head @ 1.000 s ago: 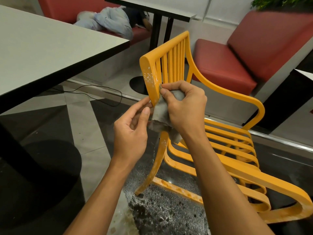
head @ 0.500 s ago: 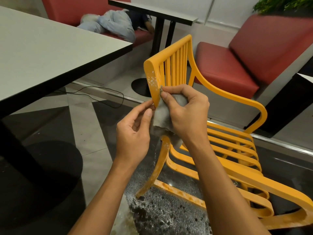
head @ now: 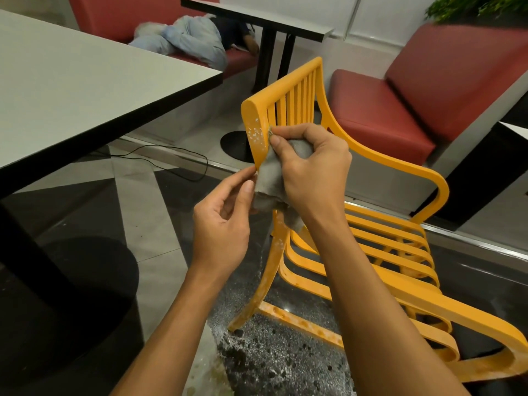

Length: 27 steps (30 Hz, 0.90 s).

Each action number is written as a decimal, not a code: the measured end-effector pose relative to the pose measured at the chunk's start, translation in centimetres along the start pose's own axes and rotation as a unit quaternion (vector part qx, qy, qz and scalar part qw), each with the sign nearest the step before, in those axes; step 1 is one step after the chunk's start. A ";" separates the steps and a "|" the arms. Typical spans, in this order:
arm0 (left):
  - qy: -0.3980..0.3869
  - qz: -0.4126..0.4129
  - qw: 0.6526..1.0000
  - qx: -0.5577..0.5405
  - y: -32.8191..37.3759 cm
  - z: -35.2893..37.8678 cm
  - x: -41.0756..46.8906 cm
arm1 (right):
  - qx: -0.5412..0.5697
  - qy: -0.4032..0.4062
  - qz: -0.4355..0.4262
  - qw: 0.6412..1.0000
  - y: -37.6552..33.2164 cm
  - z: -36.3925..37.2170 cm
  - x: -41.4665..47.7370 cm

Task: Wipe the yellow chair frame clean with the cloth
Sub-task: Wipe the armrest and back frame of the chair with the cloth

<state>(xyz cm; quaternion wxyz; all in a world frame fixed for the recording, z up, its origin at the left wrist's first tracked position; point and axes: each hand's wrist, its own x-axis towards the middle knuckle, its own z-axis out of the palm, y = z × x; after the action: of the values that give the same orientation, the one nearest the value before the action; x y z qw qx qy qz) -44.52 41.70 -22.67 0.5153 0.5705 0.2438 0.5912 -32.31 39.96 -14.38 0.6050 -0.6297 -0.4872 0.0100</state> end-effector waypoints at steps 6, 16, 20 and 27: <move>0.002 0.004 1.000 0.007 0.3 0.1 0.0 | 0.012 -0.019 -0.016 1.000 0.4 -0.3 -0.6; 0.005 -0.004 1.000 -0.004 0.3 0.1 0.0 | 0.030 -0.023 -0.021 0.999 0.3 -0.2 -0.5; 0.006 -0.010 1.000 0.001 0.1 0.1 0.0 | 0.023 -0.015 -0.009 1.000 -0.1 0.1 0.6; 0.010 -0.011 1.000 0.008 -0.1 0.1 0.0 | 0.031 0.001 -0.044 0.999 -0.4 0.5 0.2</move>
<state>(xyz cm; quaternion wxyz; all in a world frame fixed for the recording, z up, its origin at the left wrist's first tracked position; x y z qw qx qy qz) -44.41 41.71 -22.73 0.5143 0.5663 0.2599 0.5893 -32.77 40.40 -14.10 0.6247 -0.5886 -0.5131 -0.0024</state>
